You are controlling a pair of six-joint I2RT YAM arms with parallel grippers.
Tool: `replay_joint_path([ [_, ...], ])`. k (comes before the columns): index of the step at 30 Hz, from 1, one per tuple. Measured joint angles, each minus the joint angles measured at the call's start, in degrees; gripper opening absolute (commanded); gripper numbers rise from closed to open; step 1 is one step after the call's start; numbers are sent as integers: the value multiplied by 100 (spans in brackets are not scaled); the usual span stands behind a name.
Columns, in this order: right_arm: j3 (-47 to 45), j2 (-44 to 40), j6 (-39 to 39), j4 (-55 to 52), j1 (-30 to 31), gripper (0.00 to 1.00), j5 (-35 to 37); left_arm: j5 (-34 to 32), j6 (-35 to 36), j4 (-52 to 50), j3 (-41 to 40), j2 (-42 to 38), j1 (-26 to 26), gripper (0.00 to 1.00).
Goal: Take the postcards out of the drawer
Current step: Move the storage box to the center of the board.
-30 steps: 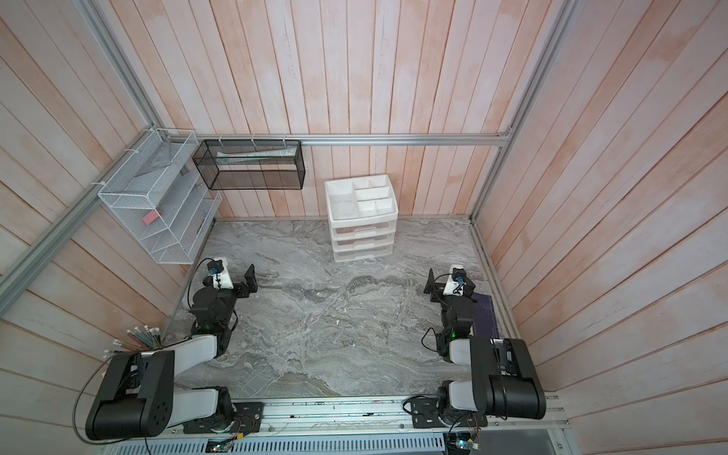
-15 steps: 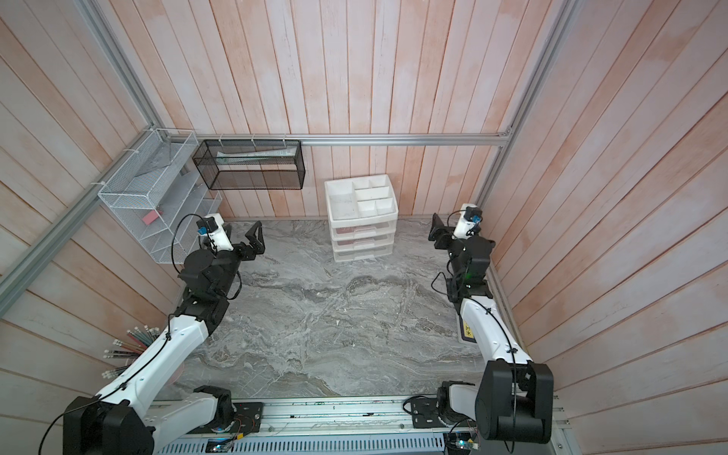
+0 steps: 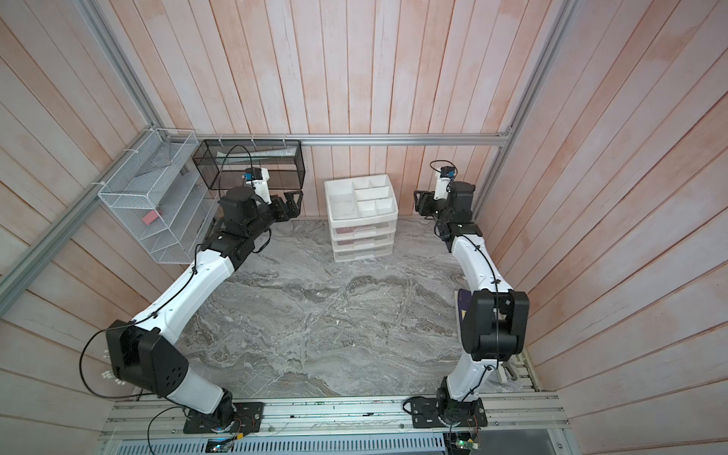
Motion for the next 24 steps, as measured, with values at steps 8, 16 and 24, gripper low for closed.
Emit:
replay_joint_path([
  [8,1001,876,-144,-737,212,52,-455,20,-181,-614,1010,1211,-258,89],
  [16,1038,914,-254,-942,404,49,-660,144,-269,-621,1016,1515,-267,87],
  [24,1086,1040,-302,-953,505,45,-758,385,-284,-358,1058,1722,-306,86],
])
